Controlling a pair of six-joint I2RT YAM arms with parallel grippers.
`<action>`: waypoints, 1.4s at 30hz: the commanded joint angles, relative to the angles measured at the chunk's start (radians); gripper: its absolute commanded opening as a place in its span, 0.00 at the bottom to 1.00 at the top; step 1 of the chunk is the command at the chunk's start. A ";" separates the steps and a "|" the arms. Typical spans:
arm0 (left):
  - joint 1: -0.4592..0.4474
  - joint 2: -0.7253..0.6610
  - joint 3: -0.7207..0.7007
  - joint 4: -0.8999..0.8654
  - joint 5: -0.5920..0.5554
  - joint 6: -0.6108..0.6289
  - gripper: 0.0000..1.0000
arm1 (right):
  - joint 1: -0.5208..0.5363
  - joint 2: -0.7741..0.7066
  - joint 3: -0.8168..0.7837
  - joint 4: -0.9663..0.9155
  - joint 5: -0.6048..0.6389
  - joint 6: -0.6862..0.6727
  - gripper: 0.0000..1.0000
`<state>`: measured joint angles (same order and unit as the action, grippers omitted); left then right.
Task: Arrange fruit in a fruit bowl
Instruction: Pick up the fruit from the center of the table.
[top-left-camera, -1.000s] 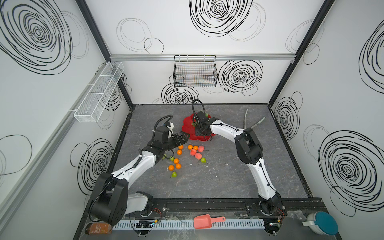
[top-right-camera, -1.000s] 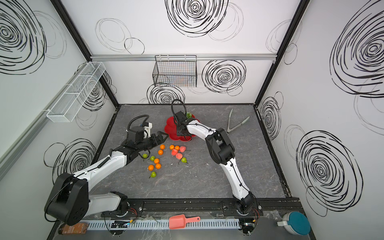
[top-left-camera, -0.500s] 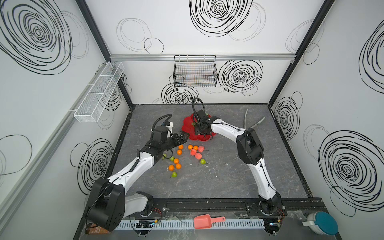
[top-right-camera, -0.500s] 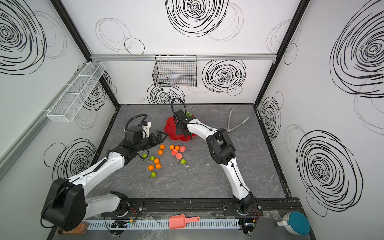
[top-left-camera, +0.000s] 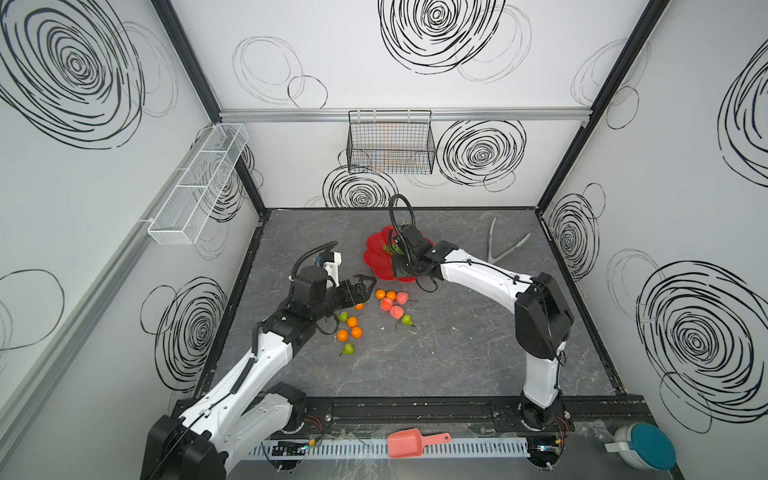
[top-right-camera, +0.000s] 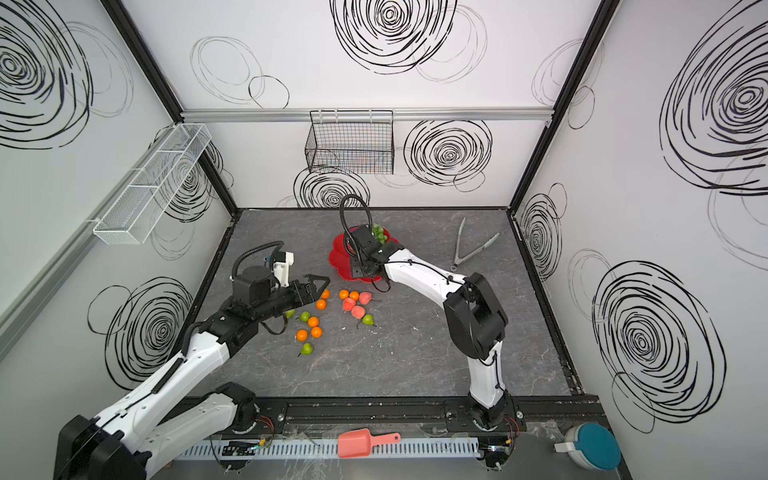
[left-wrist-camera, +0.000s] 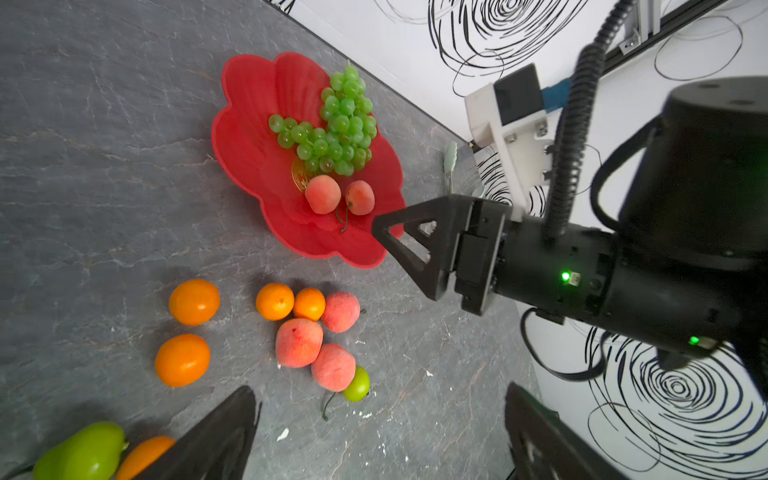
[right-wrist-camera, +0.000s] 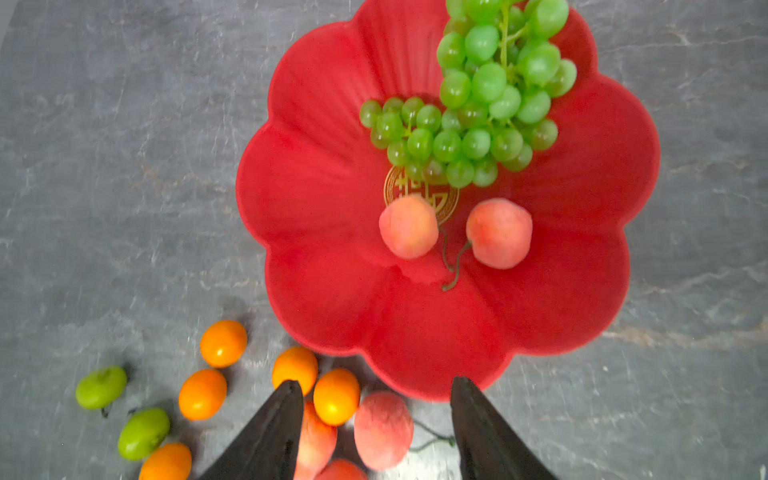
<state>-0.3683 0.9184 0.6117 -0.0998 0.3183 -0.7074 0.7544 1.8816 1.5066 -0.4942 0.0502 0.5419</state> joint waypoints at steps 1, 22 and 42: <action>-0.031 -0.066 -0.061 -0.029 -0.037 -0.007 0.96 | 0.032 -0.071 -0.103 0.062 0.014 0.007 0.61; -0.162 -0.193 -0.262 0.042 -0.107 -0.146 0.96 | 0.138 -0.043 -0.259 0.094 -0.051 -0.014 0.68; -0.028 -0.181 -0.262 0.018 -0.028 -0.099 0.96 | 0.145 0.065 -0.203 0.081 -0.083 -0.042 0.68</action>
<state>-0.4046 0.7364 0.3550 -0.1043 0.2768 -0.8238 0.8948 1.9228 1.2652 -0.4023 -0.0406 0.5110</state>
